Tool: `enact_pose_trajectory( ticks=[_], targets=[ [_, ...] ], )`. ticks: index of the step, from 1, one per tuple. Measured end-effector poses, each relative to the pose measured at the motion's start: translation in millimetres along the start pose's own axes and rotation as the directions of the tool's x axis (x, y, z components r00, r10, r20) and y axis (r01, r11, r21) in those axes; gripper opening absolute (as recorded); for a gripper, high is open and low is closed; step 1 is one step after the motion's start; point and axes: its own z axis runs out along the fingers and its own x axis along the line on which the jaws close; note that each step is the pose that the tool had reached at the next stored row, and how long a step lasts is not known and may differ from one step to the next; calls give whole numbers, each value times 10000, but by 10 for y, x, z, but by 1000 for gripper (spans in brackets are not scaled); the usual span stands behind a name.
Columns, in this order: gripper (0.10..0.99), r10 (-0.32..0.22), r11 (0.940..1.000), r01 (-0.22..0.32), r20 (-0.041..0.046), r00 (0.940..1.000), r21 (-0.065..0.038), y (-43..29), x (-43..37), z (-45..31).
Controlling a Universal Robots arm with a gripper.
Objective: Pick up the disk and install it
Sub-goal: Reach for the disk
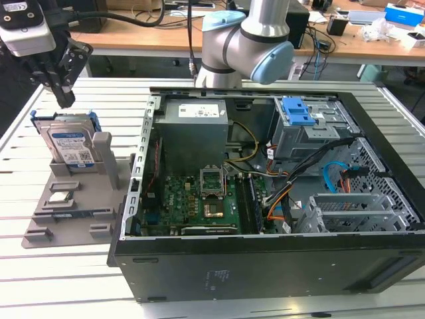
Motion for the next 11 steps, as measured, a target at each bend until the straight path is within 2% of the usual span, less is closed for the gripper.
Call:
enact_pose_trajectory(
  ticks=[11],
  targets=[
    [102, 1, 10000, -1, 0, 10000, 0, -9, 123, -3]
  ],
)
